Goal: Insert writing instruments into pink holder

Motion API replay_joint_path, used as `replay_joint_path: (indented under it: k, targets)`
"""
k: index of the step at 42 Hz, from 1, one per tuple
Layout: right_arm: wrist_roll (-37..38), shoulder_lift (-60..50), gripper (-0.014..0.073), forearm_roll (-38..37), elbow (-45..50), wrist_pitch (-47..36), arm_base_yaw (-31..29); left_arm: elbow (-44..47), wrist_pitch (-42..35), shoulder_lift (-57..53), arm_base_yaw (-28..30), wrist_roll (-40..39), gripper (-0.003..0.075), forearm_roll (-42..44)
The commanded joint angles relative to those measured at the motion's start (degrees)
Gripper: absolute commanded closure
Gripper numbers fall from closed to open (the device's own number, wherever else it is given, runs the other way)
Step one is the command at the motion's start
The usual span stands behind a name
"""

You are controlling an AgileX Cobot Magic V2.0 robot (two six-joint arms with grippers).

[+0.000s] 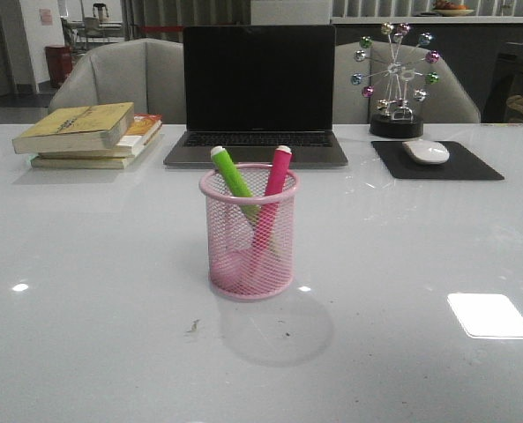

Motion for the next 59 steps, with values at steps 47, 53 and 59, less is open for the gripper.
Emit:
replay_joint_path:
  k: [47, 53, 59]
  targets:
    - [-0.39, -0.25, 0.0536, -0.55, -1.47, -3.84, 0.02, 1.76, -14.15, -1.75, -0.64, -7.22, 0.0622, 3.33]
    - [-0.39, -0.25, 0.0536, -0.55, -1.47, -3.84, 0.02, 1.76, -14.06, -1.75, -0.64, -7.22, 0.0622, 3.33]
    - [-0.39, -0.25, 0.0536, -0.55, -1.47, -3.84, 0.02, 1.76, -14.06, -1.75, -0.64, -7.22, 0.0622, 3.33]
